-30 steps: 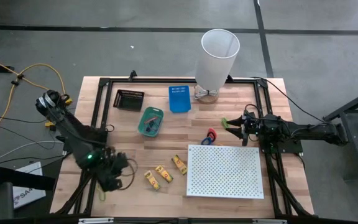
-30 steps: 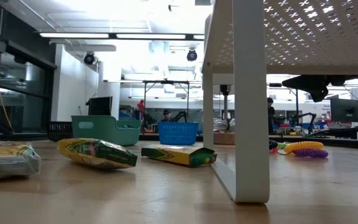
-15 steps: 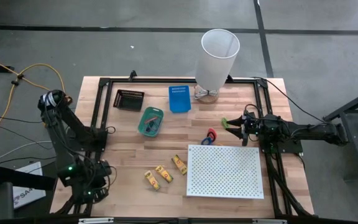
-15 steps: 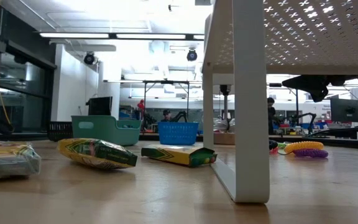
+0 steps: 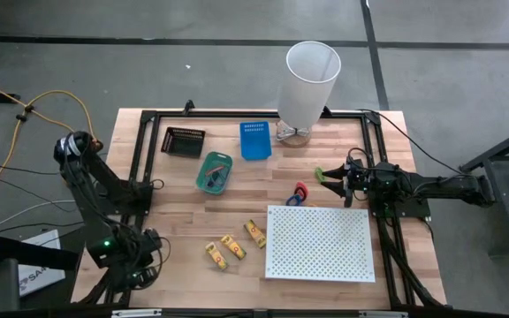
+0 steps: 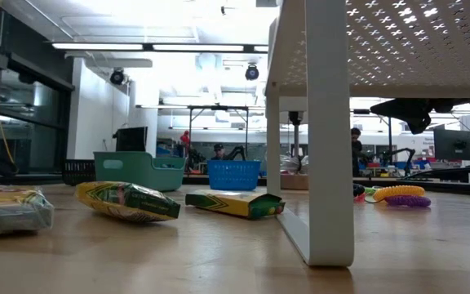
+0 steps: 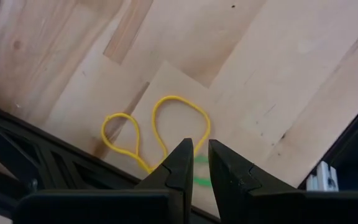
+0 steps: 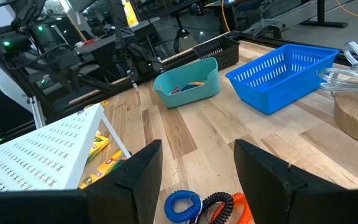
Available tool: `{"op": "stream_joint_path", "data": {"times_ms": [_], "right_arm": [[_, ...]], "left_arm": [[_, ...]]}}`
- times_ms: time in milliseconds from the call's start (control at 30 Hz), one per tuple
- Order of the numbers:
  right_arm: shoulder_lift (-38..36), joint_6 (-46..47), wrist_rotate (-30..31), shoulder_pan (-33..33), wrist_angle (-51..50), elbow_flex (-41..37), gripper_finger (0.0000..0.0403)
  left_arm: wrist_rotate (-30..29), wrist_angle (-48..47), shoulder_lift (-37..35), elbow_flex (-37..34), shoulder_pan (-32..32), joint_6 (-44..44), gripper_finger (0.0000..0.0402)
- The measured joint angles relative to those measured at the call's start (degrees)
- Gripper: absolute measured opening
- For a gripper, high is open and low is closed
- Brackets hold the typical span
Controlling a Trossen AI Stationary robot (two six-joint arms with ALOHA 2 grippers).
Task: Pick & Place Office Desk Supplies
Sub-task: Put the yellow rubber band into the green bin
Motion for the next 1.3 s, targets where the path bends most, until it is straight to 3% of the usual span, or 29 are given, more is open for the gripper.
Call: {"op": "stream_joint_path", "data": {"times_ms": [500,967,1300], "right_arm": [[0.0,0.0,0.0,0.0,0.0,0.0,0.0188],[0.0,0.0,0.0,0.0,0.0,0.0,0.0188],[0.0,0.0,0.0,0.0,0.0,0.0,0.0188]], "left_arm": [[11.4,2.7,5.8,0.0,7.0,8.0,0.0047],[11.5,8.9,7.4,0.0,6.6,6.2,0.0047],[10.7,11.1,7.4,0.0,2.2,-0.5,0.0047]]}}
